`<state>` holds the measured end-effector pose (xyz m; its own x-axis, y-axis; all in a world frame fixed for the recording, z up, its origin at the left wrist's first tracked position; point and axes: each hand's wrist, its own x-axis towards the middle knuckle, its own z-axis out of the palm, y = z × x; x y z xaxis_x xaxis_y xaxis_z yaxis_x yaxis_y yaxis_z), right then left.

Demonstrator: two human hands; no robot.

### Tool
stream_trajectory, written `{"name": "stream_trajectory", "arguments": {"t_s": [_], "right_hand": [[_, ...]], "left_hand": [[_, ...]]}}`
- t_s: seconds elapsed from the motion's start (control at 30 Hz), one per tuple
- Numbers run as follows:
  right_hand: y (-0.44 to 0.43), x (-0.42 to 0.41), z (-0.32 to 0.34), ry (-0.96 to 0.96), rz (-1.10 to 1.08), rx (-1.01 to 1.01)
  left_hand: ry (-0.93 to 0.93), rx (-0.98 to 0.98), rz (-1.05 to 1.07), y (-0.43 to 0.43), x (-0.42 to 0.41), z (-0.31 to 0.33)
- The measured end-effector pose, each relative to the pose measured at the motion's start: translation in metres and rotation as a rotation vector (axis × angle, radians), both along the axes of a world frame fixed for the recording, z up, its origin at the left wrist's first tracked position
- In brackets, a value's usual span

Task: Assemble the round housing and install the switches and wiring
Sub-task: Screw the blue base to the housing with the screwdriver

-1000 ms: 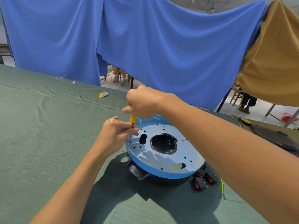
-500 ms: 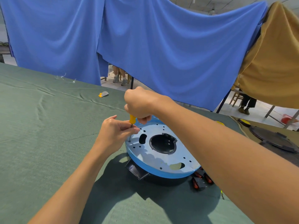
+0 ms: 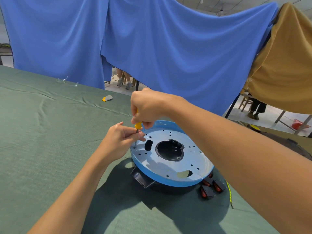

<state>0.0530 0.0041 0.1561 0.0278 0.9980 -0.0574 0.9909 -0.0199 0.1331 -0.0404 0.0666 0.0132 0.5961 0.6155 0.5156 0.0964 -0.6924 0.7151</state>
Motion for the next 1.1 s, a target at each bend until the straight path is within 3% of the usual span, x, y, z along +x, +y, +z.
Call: {"name": "stream_trajectory", "arguments": {"t_s": [0.1,0.3,0.47,0.83,1.1], "right_hand": [[0.004,0.002,-0.003,0.145,-0.087,-0.015],[0.004,0.004,-0.006,0.222,-0.218,-0.070],[0.006,-0.001,-0.007,0.156,-0.236,-0.068],[-0.002,0.004,0.011,-0.039,0.019,-0.086],[0.007,0.005,0.002,0.149,-0.145,-0.118]], "left_hand": [[0.011,-0.014,-0.034,-0.001,-0.001,0.001],[-0.010,0.002,-0.028,-0.006,0.002,-0.001],[-0.083,0.051,0.091,-0.009,0.005,-0.003],[-0.010,-0.001,0.017,-0.004,0.002,-0.003],[0.098,0.018,-0.066,0.000,0.000,-0.002]]}}
